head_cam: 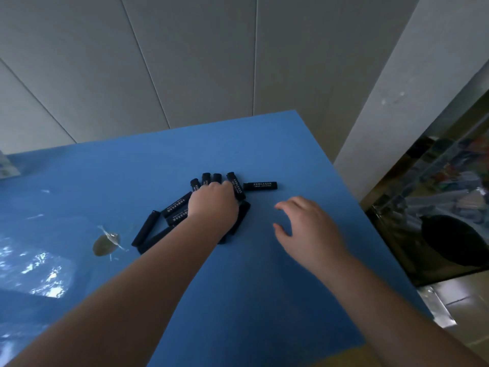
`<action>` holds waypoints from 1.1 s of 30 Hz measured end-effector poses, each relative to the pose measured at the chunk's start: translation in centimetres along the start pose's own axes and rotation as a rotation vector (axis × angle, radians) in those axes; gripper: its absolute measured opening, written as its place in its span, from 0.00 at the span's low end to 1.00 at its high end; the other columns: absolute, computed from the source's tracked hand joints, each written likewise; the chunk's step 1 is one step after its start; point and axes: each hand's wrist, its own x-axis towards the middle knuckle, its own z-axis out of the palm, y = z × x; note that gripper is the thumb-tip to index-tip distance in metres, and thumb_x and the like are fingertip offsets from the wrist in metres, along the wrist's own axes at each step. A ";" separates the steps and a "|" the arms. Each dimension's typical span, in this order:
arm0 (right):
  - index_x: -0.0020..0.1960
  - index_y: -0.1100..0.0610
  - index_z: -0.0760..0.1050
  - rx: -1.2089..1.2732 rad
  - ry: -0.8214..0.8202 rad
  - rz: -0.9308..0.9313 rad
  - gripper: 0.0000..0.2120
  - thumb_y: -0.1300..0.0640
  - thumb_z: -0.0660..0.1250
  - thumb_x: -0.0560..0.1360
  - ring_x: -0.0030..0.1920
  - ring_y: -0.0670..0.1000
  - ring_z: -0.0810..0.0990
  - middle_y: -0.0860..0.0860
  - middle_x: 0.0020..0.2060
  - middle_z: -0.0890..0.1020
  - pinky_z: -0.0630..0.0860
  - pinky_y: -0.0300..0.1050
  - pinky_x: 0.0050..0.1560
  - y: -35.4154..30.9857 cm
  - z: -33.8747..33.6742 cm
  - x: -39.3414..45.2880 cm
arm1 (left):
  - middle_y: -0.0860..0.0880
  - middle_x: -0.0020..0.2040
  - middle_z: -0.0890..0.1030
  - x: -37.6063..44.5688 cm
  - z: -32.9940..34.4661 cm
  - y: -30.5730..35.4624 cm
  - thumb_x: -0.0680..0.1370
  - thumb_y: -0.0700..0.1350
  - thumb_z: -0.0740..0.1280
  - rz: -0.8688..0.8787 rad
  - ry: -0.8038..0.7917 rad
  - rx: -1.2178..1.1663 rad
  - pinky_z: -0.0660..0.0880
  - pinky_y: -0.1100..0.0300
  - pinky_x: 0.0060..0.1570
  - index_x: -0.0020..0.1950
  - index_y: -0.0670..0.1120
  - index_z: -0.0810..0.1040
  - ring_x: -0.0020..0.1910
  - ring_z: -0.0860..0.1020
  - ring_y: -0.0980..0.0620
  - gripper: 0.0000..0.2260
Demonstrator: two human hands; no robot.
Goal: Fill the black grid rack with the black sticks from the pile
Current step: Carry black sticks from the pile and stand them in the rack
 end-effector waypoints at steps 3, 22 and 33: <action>0.67 0.51 0.75 0.010 -0.009 -0.012 0.18 0.49 0.66 0.78 0.62 0.50 0.74 0.46 0.59 0.76 0.74 0.46 0.58 0.5 0.0 0.0 | 0.48 0.41 0.74 -0.1 -0.2 0.5 0.80 0.52 0.61 -0.024 -0.018 0.003 0.69 0.54 0.35 0.50 0.45 0.68 0.40 0.73 0.46 0.10; 0.61 0.53 0.77 -0.075 -0.159 -0.417 0.13 0.55 0.67 0.77 0.61 0.52 0.71 0.46 0.57 0.74 0.76 0.49 0.57 -2.0 2.6 5.0 | 0.47 0.38 0.80 -5.0 -2.4 -3.1 0.76 0.47 0.68 -0.287 0.013 -0.892 0.71 0.60 0.35 0.47 0.49 0.79 0.34 0.75 0.51 0.03; 0.47 0.52 0.79 -0.058 -0.214 -0.398 0.07 0.55 0.63 0.78 0.49 0.51 0.74 0.46 0.41 0.72 0.74 0.48 0.41 -0.6 3.8 5.5 | 0.46 0.48 0.83 -8.3 -1.0 -4.6 0.68 0.54 0.70 -0.348 0.014 -1.100 0.79 0.40 0.53 0.46 0.62 0.79 0.50 0.82 0.41 0.08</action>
